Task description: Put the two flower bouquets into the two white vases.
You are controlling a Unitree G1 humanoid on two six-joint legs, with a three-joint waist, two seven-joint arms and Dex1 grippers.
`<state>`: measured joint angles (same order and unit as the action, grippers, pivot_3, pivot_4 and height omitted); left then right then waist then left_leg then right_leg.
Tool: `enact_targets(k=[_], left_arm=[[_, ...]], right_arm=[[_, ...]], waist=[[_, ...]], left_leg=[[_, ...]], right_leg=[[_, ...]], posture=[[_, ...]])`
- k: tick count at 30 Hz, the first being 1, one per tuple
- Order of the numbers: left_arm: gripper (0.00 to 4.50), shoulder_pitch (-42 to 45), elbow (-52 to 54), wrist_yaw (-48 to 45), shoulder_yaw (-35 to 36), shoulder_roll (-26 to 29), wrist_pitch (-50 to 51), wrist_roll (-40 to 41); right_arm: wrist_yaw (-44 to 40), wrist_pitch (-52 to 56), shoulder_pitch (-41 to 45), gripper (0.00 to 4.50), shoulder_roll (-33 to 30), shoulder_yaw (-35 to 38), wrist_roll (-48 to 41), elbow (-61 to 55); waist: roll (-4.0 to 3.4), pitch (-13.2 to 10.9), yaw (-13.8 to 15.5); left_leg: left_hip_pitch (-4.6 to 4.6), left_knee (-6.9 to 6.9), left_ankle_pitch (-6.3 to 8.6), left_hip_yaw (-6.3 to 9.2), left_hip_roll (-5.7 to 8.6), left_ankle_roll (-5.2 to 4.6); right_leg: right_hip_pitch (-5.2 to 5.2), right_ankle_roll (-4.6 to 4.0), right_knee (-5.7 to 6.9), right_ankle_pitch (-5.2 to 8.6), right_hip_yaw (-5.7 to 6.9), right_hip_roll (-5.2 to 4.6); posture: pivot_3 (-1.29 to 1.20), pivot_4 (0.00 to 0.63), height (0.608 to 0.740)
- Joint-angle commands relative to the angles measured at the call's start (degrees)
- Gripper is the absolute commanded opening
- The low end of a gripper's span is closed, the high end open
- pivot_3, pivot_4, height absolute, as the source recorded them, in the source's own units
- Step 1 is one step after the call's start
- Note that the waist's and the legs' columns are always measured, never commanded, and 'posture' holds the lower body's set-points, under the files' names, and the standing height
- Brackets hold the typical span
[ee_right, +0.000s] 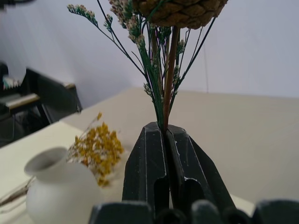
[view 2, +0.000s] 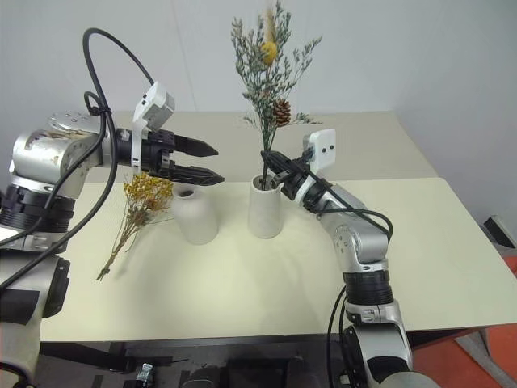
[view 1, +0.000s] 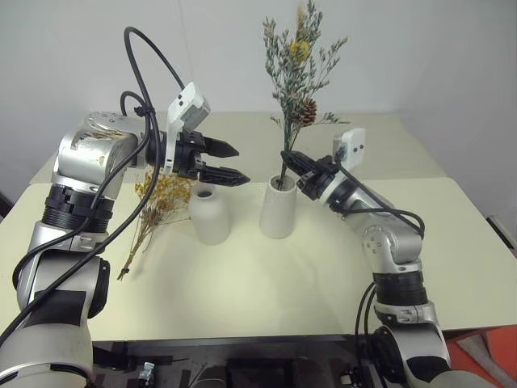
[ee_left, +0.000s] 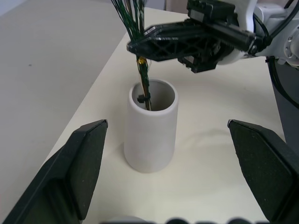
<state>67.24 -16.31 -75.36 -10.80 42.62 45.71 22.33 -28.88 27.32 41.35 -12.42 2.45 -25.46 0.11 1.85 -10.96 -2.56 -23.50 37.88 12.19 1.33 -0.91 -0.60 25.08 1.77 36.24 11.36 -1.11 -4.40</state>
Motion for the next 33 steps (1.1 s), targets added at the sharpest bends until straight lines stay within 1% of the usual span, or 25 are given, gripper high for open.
enact_targets(k=[1,2,3,4,5,10,11,12,19,26,30,33], left_arm=[[4.5,1.7,1.1,-0.4,0.9,0.3,0.3,-0.2],[4.5,1.8,1.2,-0.4,1.0,0.3,0.4,-0.2],[4.5,1.8,1.2,-0.4,1.0,0.3,0.4,-0.2],[4.5,1.8,1.2,-0.3,1.1,0.3,0.4,-0.3],[4.5,1.8,1.2,-0.3,1.2,0.4,0.5,-0.3],[4.5,1.5,1.5,-0.2,1.4,0.4,0.4,-0.3],[4.5,1.4,1.8,-0.1,1.5,0.5,0.5,-0.2],[4.5,1.3,2.1,-0.1,1.6,0.6,0.6,-0.1],[4.5,-0.3,4.6,-0.1,3.0,2.3,1.4,0.7],[4.5,-3.7,9.2,1.2,5.2,6.2,4.6,1.7],[4.5,-6.0,12.0,2.8,7.4,9.7,7.6,2.1],[4.5,-7.0,14.0,8.2,8.9,11.7,12.8,1.1]], right_arm=[[-0.5,-2.7,0.3,1.02,-0.4,-0.1,0.8,-2.3],[-0.3,-3.0,0.2,1.41,-0.4,-0.1,1.3,-2.4],[-0.2,-3.3,0.1,1.69,-0.5,-0.3,1.7,-2.4],[-0.3,-3.5,0.0,2.09,-0.5,-0.3,1.9,-2.4],[-0.3,-3.6,-0.1,2.36,-0.6,-0.3,2.1,-2.4],[-1.4,-3.3,-1.1,4.09,-2.1,-0.6,2.6,-4.7],[-1.6,-2.7,-1.5,4.35,-2.6,-0.5,2.4,-5.7],[-2.0,-2.0,-1.9,4.46,-3.3,-0.4,2.0,-6.7],[-6.6,6.0,-7.1,4.46,-11.8,0.4,-2.7,-16.4],[-10.9,12.5,-11.0,4.46,-20.8,2.7,-7.2,-22.1],[-14.9,15.9,-10.6,4.46,-25.4,5.4,-12.6,-23.3],[-18.3,19.7,-8.3,4.46,-29.0,7.5,-18.2,-23.5]], waist=[[0.0,0.0,0.0],[0.0,0.0,0.0],[0.0,0.0,0.0],[0.0,0.0,0.0],[0.0,0.0,0.0],[0.0,0.0,0.1],[0.0,0.0,0.1],[0.0,0.0,0.1],[0.0,0.0,0.1],[0.0,0.0,0.1],[0.01,0.0,0.1],[0.01,0.0,0.2]], left_leg=[[0.0,0.0,0.0,0.0,0.0,0.0],[0.0,0.0,0.0,0.0,0.0,0.0],[0.01,0.0,0.0,0.0,0.0,0.0],[0.01,0.0,0.0,0.0,0.0,0.0],[0.01,0.0,0.0,0.01,0.0,0.0],[0.0,0.0,0.0,0.0,0.0,0.0],[0.0,0.0,0.0,0.0,0.0,0.0],[-0.01,0.0,0.0,0.0,0.01,0.0],[0.0,0.0,0.0,0.01,0.01,0.0],[0.04,0.0,0.0,-0.01,0.0,0.0],[0.03,0.01,0.0,-0.01,-0.01,0.0],[0.04,0.01,0.0,-0.01,-0.01,0.0]], right_leg=[[0.0,0.0,0.0,0.0,0.0,0.0],[0.0,0.0,0.0,0.0,0.0,0.0],[0.0,0.0,0.0,0.0,0.0,0.0],[0.0,0.0,0.01,0.0,0.0,0.0],[0.0,0.0,0.01,0.0,0.0,0.0],[0.0,0.0,0.01,0.0,0.0,0.0],[0.0,0.0,0.0,0.0,0.0,0.0],[0.0,0.0,0.0,0.0,0.0,-0.01],[-0.01,0.01,0.0,0.0,-0.01,-0.01],[-0.01,0.09,0.02,0.06,-0.03,0.0],[-0.02,0.14,0.0,0.1,-0.04,0.01],[-0.03,0.21,-0.01,0.14,-0.04,0.0]], posture=[[0.0,0.15,0.74],[0.0,0.15,0.74],[0.0,0.15,0.74],[0.0,0.15,0.74],[0.0,0.15,0.74],[0.0,0.15,0.74],[0.0,0.15,0.74],[0.0,0.15,0.74],[0.0,0.15,0.74],[0.0,0.15,0.74],[0.0,0.15,0.74],[0.0,0.15,0.74]])
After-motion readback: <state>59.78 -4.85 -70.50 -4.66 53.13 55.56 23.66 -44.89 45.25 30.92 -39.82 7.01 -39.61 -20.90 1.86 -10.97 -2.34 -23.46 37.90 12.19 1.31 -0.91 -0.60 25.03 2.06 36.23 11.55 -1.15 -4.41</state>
